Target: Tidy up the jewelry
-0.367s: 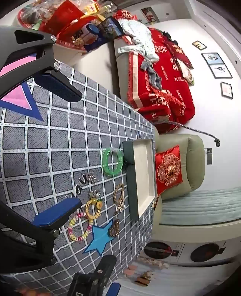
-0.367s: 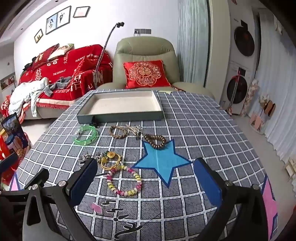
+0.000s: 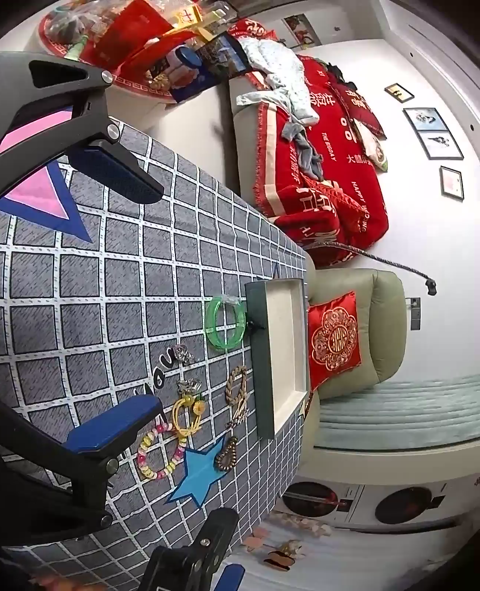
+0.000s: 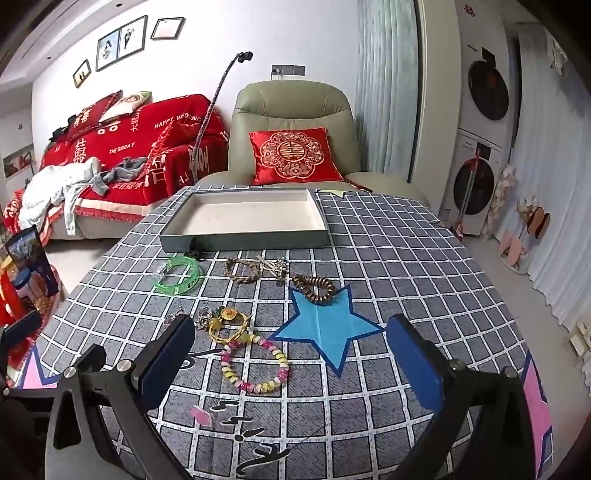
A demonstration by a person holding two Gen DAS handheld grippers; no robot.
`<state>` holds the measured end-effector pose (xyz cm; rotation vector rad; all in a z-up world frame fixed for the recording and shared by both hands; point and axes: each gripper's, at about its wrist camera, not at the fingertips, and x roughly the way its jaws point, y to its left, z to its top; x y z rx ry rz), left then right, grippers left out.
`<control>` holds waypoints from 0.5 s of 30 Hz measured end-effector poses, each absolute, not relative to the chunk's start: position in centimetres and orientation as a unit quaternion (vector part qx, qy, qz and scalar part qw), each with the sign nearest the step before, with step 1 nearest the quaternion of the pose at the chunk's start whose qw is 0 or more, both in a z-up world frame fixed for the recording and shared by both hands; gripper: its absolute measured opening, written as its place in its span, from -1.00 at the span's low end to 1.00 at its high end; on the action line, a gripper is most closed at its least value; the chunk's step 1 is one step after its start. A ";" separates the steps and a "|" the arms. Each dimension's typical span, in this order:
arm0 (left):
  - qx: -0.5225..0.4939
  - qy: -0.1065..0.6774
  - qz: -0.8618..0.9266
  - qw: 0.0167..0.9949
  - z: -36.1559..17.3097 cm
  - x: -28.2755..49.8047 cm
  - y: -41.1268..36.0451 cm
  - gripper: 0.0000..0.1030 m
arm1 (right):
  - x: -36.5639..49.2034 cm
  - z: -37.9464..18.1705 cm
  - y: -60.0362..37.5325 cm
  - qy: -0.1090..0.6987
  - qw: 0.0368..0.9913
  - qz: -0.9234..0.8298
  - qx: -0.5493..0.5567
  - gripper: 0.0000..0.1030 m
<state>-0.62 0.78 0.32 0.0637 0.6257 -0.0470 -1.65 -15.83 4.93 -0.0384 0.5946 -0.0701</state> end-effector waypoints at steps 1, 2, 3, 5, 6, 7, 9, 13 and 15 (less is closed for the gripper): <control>0.029 0.308 -0.021 0.951 0.4 -0.6 0.9 1.00 | -1.4 4.7 -16.0 0.293 0.955 -0.035 -0.020 1.00; 0.028 0.309 -0.019 0.951 0.3 -0.5 1.0 1.00 | -1.1 4.5 -16.4 0.293 0.955 -0.034 -0.019 1.00; 0.027 0.310 -0.018 0.950 0.3 -0.4 1.1 1.00 | -0.8 4.4 -16.9 0.294 0.955 -0.034 -0.019 1.00; 0.025 0.311 -0.016 0.950 0.1 -0.2 1.3 1.00 | 0.2 3.9 -18.2 0.295 0.955 -0.033 -0.017 1.00; 0.024 0.312 -0.016 0.950 0.1 -0.2 1.3 1.00 | 0.2 3.7 -17.6 0.295 0.955 -0.036 -0.019 1.00; 0.024 0.312 -0.015 0.950 0.0 -0.2 1.3 1.00 | 0.3 3.6 -17.4 0.296 0.954 -0.037 -0.020 1.00; 0.024 0.312 -0.014 0.950 0.0 -0.1 1.3 1.00 | 0.4 3.4 -17.4 0.297 0.954 -0.037 -0.019 1.00; 0.023 0.313 -0.014 0.950 -0.1 -0.1 1.4 1.00 | 0.3 3.5 -17.4 0.299 0.953 -0.039 -0.018 1.00; 0.022 0.314 -0.014 0.949 -0.2 0.0 1.4 1.00 | 0.3 3.3 -17.6 0.300 0.953 -0.040 -0.016 1.00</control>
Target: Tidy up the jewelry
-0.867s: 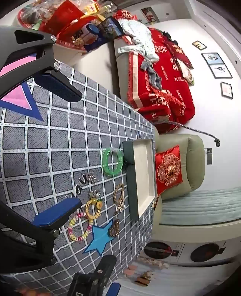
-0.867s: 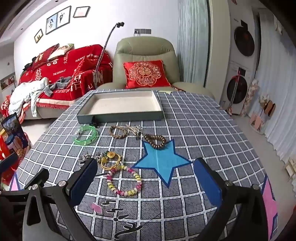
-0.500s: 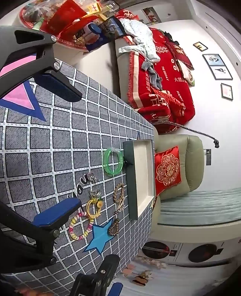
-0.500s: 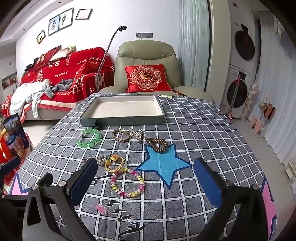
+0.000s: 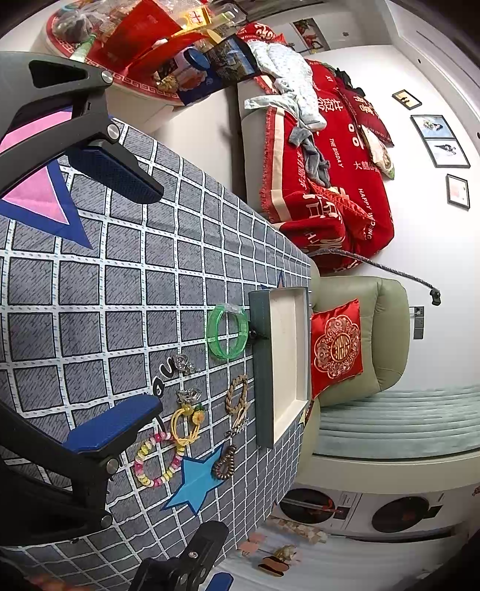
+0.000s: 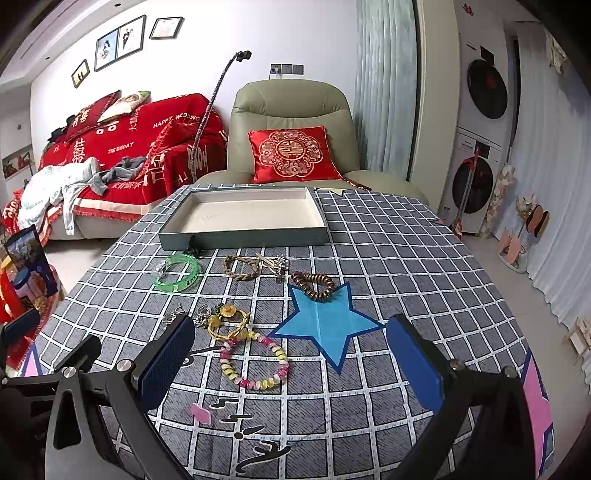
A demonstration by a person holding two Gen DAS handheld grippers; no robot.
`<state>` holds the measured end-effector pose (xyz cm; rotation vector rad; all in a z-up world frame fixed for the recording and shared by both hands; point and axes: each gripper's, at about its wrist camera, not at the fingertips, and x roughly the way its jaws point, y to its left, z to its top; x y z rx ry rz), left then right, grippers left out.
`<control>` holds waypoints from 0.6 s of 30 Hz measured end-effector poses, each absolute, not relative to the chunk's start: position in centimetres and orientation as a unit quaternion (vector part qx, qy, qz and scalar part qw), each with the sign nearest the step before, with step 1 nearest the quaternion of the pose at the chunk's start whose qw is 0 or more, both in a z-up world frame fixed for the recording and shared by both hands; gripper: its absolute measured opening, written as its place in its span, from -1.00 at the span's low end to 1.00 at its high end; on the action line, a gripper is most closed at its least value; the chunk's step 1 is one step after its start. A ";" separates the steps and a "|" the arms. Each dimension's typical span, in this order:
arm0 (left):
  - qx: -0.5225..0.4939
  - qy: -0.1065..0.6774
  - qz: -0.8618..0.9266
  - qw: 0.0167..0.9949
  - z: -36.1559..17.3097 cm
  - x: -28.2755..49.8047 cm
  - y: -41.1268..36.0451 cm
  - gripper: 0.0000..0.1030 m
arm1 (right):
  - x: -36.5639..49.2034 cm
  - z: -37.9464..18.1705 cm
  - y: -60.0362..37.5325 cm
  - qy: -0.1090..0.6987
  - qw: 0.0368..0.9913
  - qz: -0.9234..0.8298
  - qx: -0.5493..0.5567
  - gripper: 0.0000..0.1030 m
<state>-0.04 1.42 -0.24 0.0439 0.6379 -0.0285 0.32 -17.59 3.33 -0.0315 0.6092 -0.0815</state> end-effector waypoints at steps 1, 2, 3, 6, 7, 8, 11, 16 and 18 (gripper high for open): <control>0.021 0.313 -0.013 0.949 -0.3 0.0 1.4 1.00 | 0.4 3.2 -17.7 0.300 0.953 -0.041 -0.014 1.00; 0.022 0.313 -0.012 0.950 -0.3 0.0 1.4 1.00 | 0.4 3.2 -17.7 0.300 0.953 -0.041 -0.013 1.00; 0.021 0.312 -0.012 0.950 -0.4 0.0 1.5 1.00 | 0.4 3.1 -17.7 0.301 0.953 -0.041 -0.013 1.00; 0.022 0.312 -0.012 0.950 -0.4 0.0 1.5 1.00 | 0.4 2.9 -17.7 0.300 0.953 -0.041 -0.014 1.00; 0.022 0.313 -0.012 0.950 -0.4 0.0 1.5 1.00 | 0.4 2.9 -17.7 0.300 0.953 -0.041 -0.014 1.00; 0.022 0.312 -0.012 0.950 -0.4 0.0 1.5 1.00 | 0.4 2.8 -17.7 0.301 0.953 -0.041 -0.014 1.00; 0.022 0.313 -0.012 0.950 -0.4 0.0 1.5 1.00 | 0.5 2.7 -17.7 0.300 0.953 -0.039 -0.014 1.00; 0.022 0.312 -0.013 0.950 -0.4 0.0 1.6 1.00 | 0.5 2.6 -17.6 0.299 0.953 -0.039 -0.015 1.00; 0.022 0.313 -0.013 0.949 -0.3 0.0 1.6 1.00 | 0.5 2.7 -17.5 0.298 0.953 -0.040 -0.015 1.00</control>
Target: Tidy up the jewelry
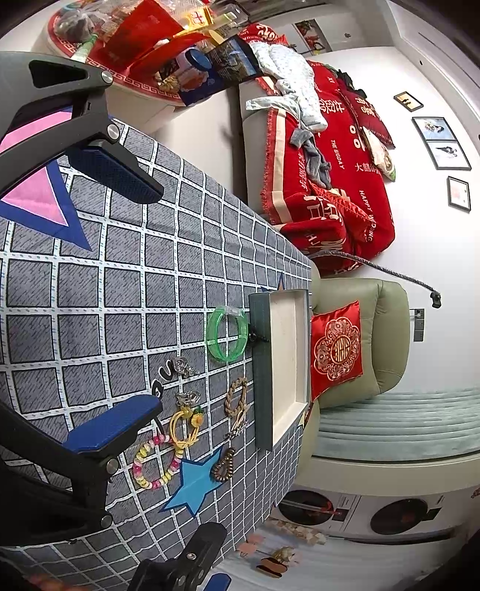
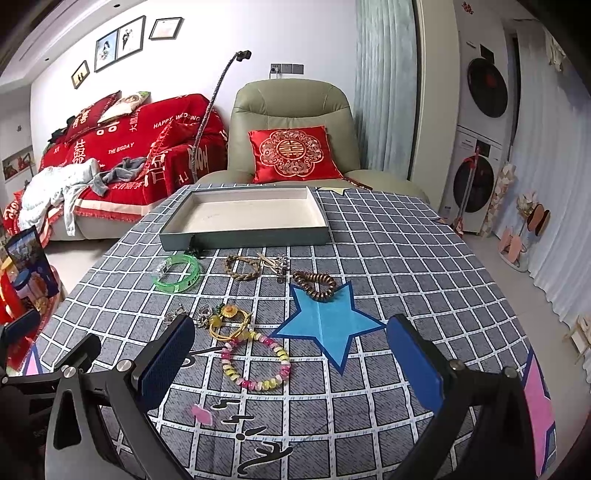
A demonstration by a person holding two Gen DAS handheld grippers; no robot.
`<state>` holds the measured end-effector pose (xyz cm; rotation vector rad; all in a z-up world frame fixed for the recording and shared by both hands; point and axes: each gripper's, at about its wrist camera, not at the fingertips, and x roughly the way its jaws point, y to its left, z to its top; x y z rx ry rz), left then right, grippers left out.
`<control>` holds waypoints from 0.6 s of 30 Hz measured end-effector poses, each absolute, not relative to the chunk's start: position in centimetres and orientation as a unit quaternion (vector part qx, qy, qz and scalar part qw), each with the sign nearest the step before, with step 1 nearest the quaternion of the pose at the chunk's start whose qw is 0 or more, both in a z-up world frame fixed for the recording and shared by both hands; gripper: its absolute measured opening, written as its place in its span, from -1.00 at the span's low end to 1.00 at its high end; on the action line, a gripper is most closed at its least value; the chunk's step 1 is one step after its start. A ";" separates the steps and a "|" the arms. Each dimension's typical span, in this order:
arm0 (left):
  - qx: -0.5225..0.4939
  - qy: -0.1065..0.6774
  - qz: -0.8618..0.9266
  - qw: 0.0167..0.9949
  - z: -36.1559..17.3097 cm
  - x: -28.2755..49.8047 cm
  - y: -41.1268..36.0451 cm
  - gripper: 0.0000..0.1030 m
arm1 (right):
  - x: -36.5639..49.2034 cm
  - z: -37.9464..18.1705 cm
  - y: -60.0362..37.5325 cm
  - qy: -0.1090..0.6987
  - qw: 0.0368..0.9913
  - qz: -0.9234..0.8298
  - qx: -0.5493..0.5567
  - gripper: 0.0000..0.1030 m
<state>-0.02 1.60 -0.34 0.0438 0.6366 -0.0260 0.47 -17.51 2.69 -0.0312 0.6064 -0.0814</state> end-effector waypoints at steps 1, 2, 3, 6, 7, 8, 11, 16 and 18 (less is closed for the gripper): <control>0.021 0.313 -0.013 0.950 -0.3 0.0 1.6 1.00 | 0.5 2.7 -17.4 0.298 0.954 -0.040 -0.015 1.00; 0.021 0.312 -0.012 0.950 -0.3 0.0 1.6 1.00 | 0.5 2.7 -17.4 0.297 0.954 -0.040 -0.015 1.00; 0.021 0.312 -0.012 0.950 -0.3 0.0 1.6 1.00 | 0.5 2.7 -17.4 0.297 0.954 -0.040 -0.015 1.00; 0.021 0.313 -0.013 0.950 -0.3 0.0 1.6 1.00 | 0.4 2.8 -17.4 0.296 0.954 -0.038 -0.015 1.00; 0.021 0.313 -0.013 0.950 -0.3 0.0 1.6 1.00 | 0.4 2.8 -17.4 0.296 0.954 -0.037 -0.016 1.00; 0.021 0.313 -0.012 0.950 -0.3 0.0 1.5 1.00 | 0.4 2.8 -17.4 0.295 0.955 -0.037 -0.015 1.00; 0.022 0.313 -0.012 0.950 -0.3 0.1 1.5 1.00 | 0.4 2.9 -17.4 0.294 0.955 -0.036 -0.015 1.00; 0.021 0.312 -0.012 0.950 -0.3 0.1 1.6 1.00 | 0.4 2.9 -17.4 0.294 0.955 -0.036 -0.015 1.00; 0.021 0.312 -0.013 0.950 -0.3 0.1 1.6 1.00 | 0.4 3.0 -17.4 0.293 0.955 -0.036 -0.015 1.00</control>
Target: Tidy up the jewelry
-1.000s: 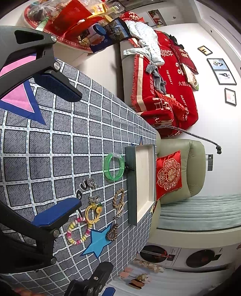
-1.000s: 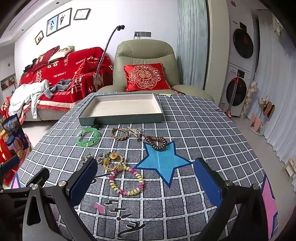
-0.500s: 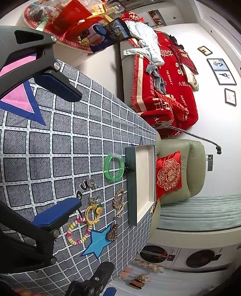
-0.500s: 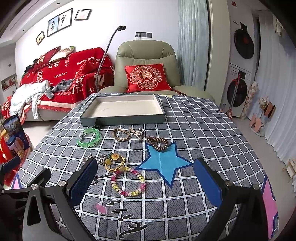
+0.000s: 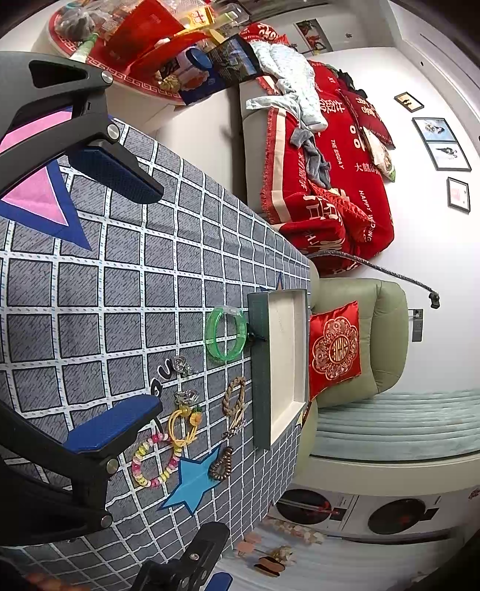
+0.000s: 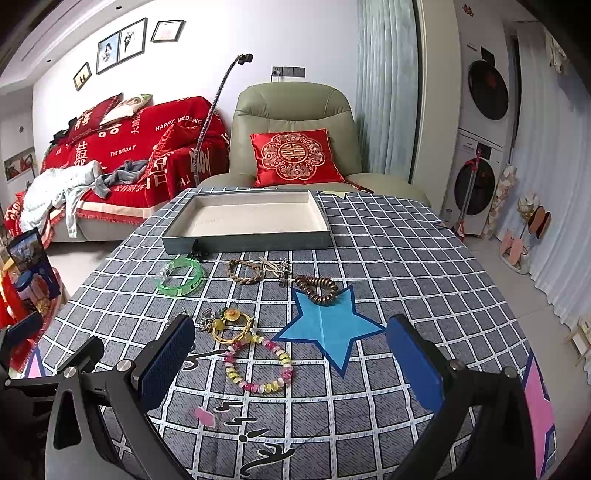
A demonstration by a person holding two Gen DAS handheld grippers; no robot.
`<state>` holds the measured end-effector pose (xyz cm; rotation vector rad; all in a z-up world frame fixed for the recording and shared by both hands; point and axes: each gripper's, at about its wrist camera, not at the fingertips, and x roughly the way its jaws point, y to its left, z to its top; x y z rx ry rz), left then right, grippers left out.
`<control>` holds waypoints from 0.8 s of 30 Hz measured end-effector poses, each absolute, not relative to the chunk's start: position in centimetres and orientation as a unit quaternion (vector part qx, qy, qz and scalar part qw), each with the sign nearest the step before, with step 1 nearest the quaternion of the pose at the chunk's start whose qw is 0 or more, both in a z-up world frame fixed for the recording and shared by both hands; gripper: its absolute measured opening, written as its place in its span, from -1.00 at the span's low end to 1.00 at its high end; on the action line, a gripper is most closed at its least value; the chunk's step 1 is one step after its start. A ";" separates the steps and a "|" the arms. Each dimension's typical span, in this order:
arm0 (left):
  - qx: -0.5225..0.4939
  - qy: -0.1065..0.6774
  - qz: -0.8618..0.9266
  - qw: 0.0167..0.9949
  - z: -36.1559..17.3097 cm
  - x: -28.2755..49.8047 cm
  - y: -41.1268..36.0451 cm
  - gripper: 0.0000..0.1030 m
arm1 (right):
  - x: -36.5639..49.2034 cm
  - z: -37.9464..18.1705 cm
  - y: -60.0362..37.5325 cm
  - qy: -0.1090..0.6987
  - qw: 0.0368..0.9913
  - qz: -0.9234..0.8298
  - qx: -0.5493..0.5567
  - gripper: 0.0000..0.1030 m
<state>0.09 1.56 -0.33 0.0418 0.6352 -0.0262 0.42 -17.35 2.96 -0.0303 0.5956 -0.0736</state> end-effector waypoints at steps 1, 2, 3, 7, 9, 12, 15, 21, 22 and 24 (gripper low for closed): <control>0.020 0.312 -0.013 0.950 -0.3 0.1 1.5 1.00 | 0.4 3.0 -17.4 0.293 0.955 -0.036 -0.015 1.00; 0.021 0.312 -0.013 0.950 -0.3 0.2 1.5 1.00 | 0.4 3.0 -17.3 0.294 0.955 -0.036 -0.015 1.00; 0.021 0.312 -0.013 0.950 -0.3 0.1 1.6 1.00 | 0.4 3.0 -17.3 0.294 0.955 -0.036 -0.015 1.00; 0.020 0.312 -0.013 0.950 -0.3 0.1 1.5 1.00 | 0.4 2.9 -17.3 0.293 0.955 -0.036 -0.015 1.00; 0.021 0.312 -0.014 0.950 -0.2 0.1 1.4 1.00 | 0.4 2.9 -17.3 0.293 0.955 -0.036 -0.015 1.00; 0.021 0.311 -0.015 0.950 -0.2 0.2 1.3 1.00 | 0.4 2.9 -17.3 0.293 0.955 -0.036 -0.015 1.00; 0.022 0.311 -0.014 0.950 -0.2 0.2 1.3 1.00 | 0.4 2.9 -17.3 0.293 0.955 -0.036 -0.015 1.00; 0.021 0.311 -0.015 0.950 -0.2 0.2 1.3 1.00 | 0.4 3.0 -17.4 0.293 0.955 -0.035 -0.015 1.00; 0.021 0.311 -0.015 0.950 -0.2 0.2 1.3 1.00 | 0.4 3.0 -17.4 0.293 0.955 -0.035 -0.014 1.00; 0.021 0.311 -0.015 0.950 -0.2 0.2 1.3 1.00 | 0.5 3.2 -17.3 0.292 0.956 -0.035 -0.015 1.00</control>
